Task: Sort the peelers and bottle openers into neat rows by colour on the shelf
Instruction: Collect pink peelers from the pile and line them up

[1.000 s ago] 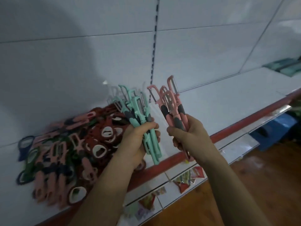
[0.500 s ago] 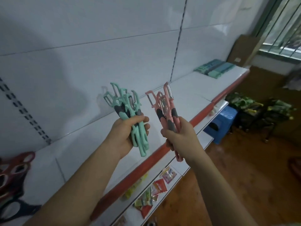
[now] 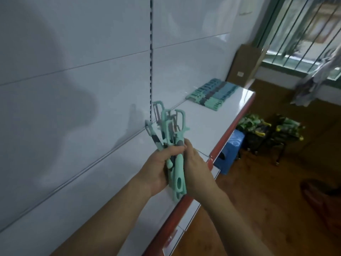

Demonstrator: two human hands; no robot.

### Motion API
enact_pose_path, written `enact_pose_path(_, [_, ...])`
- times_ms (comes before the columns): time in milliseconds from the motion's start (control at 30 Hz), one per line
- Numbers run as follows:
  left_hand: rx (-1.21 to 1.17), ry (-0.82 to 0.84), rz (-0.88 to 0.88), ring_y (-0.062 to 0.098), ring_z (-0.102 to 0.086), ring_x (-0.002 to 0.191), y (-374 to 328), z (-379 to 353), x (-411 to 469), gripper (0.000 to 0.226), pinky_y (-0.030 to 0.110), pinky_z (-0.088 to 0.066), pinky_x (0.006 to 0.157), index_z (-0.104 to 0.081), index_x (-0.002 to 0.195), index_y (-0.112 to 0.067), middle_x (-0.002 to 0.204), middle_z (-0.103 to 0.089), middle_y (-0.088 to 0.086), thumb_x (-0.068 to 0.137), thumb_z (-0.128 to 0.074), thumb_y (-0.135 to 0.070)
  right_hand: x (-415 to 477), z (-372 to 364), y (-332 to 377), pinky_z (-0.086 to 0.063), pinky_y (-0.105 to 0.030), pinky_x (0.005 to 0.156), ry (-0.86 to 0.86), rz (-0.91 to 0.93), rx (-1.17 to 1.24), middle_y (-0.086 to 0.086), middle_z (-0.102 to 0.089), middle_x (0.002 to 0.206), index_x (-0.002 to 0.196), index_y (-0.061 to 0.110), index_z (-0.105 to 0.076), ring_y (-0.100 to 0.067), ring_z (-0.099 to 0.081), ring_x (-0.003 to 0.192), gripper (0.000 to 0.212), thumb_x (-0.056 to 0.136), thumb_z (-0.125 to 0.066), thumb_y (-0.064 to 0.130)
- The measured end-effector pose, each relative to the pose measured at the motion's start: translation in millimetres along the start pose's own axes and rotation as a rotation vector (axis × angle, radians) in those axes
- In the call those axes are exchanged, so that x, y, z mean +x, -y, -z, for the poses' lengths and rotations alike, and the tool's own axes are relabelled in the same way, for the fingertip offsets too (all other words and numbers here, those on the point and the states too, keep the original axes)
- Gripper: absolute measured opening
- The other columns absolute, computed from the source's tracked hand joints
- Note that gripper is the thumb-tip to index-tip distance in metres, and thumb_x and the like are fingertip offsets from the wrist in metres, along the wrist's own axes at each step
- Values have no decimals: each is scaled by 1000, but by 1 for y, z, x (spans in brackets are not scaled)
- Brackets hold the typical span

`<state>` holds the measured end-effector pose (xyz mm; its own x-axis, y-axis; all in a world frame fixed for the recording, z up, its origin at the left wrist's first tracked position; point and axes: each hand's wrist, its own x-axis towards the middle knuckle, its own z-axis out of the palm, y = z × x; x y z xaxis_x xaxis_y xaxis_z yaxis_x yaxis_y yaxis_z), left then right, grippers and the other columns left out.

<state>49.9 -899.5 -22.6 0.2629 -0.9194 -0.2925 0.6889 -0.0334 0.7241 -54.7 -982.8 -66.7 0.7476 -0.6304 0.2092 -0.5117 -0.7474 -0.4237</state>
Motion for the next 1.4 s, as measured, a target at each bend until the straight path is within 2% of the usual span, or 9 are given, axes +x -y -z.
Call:
enact_pose_path(133, [57,-103,26,24,-71,87,4,-12,67,27,34,-58,80,-76,93,-10,93,-69,13,68,-81,-18,47,-1,-45,-52,-32,47,-101,343,-298,-12,-44,113,121,4,-51,-33,-49,86,60,63,-70,5])
enact_pose_path(267, [-17,-214,-32,24,-71,87,3,-24,135,14,36,-56,80,-78,87,-12,88,-71,12,82,-77,-25,103,7,-104,-54,-40,91,119,516,-217,-11,-52,132,134,10,-54,-35,-38,120,68,69,-75,17])
enact_pose_path(433, [-59,-355,-177,27,-75,94,7,-54,220,21,38,-56,85,-78,97,-9,96,-76,15,86,-74,-27,169,21,-174,-36,-35,116,275,232,456,14,-36,149,142,44,-44,-15,-36,140,55,88,-53,53])
enact_pose_path(567, [-94,-444,-295,29,-73,96,13,-80,282,32,38,-58,82,-76,100,-5,100,-74,16,75,-84,-24,205,44,-224,-40,-16,107,240,262,736,33,-46,137,134,47,-49,11,-45,129,40,100,-58,28])
enact_pose_path(700, [-95,-479,-326,30,-72,96,16,-91,325,45,38,-60,79,-72,114,2,107,-73,20,79,-74,-25,237,47,-277,-52,-34,102,205,189,1062,-4,-64,138,131,10,-65,-21,-61,128,34,98,-56,5])
enact_pose_path(867, [17,-505,-372,24,-69,76,14,-97,350,18,35,-60,66,-77,88,-7,84,-71,12,73,-83,-11,259,64,-303,-54,-40,79,234,-61,1268,-9,-72,105,109,12,-71,-24,-68,100,24,100,-51,22])
enact_pose_path(1067, [131,-571,-381,33,-72,80,12,-97,361,17,42,-60,73,-78,91,-5,89,-73,20,76,-81,-13,269,63,-284,-56,-40,60,216,105,939,2,-65,84,98,22,-63,-21,-63,75,33,76,-85,33])
enact_pose_path(1267, [121,-628,-340,30,-70,76,7,-86,359,11,34,-59,66,-75,94,-2,84,-74,18,84,-77,-4,271,59,-286,-55,-43,60,26,-47,1054,1,-63,86,98,19,-63,-28,-61,70,23,88,-74,1])
enact_pose_path(1400, [212,-591,-315,29,-70,78,5,-76,354,18,38,-60,71,-79,91,-8,86,-74,16,73,-82,-9,281,51,-289,-55,-34,66,-190,-62,865,10,-60,87,93,19,-57,-10,-59,74,23,87,-72,2])
